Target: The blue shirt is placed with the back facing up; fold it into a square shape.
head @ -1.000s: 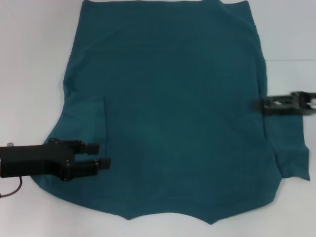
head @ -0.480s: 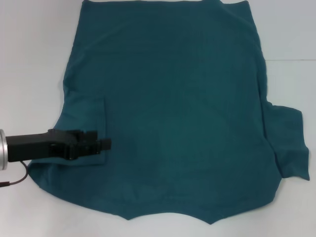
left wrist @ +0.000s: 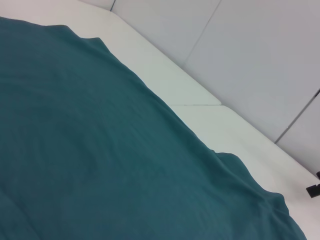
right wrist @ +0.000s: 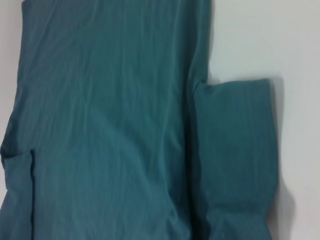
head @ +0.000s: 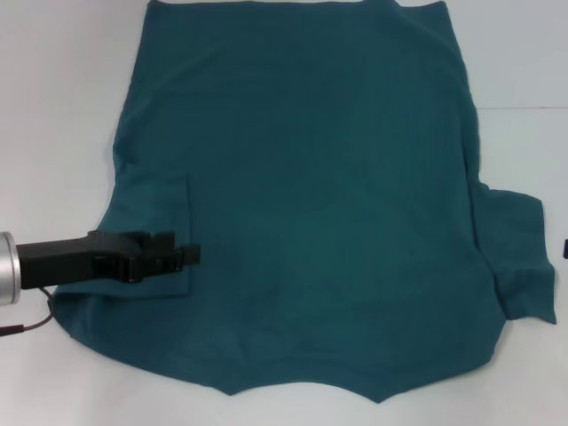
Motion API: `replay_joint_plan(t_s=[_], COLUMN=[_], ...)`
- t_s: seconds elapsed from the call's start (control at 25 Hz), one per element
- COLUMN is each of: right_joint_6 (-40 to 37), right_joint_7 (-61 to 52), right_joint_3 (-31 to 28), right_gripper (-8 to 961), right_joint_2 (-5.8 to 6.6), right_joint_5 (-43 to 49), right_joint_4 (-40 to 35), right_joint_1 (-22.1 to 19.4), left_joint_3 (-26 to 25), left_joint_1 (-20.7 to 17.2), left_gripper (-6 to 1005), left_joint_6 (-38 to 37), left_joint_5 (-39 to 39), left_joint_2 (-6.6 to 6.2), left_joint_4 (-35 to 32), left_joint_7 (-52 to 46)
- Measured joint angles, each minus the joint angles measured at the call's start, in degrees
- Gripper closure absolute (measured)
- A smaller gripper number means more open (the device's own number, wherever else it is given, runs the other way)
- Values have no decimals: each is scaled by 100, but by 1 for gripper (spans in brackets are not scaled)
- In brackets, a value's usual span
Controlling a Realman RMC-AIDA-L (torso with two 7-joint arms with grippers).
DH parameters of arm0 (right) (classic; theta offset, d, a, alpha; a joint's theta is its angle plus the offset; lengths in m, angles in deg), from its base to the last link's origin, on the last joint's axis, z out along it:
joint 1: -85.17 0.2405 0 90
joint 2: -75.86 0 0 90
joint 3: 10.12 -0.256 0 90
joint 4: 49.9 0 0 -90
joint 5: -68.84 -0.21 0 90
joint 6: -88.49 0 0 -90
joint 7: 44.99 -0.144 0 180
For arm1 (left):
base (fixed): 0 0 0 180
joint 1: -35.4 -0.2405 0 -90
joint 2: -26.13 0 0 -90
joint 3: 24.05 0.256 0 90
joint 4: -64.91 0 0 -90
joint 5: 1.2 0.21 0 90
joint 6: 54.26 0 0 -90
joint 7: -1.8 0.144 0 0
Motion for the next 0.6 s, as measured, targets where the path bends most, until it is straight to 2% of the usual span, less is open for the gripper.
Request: replay_joint_plan(t_s=[0.4,0.6], right_joint_6=[518,671], right_joint_7=[15,147], right_joint_3=[38,72], right_gripper=[61,62], right_joint_2=[-148,-171], right_joint_5=[1,3], right_joint_4=[214,342], right_joint_1=[79,128], left_joint_3=[-3,8], left_joint_1=[0,6], left_gripper=[388,388], left_joint_6=[141,235], left_joint_5=[-6,-4], left_joint_2=[3,3], left_joint_4=[59,60], left_joint_7=[-7,-8])
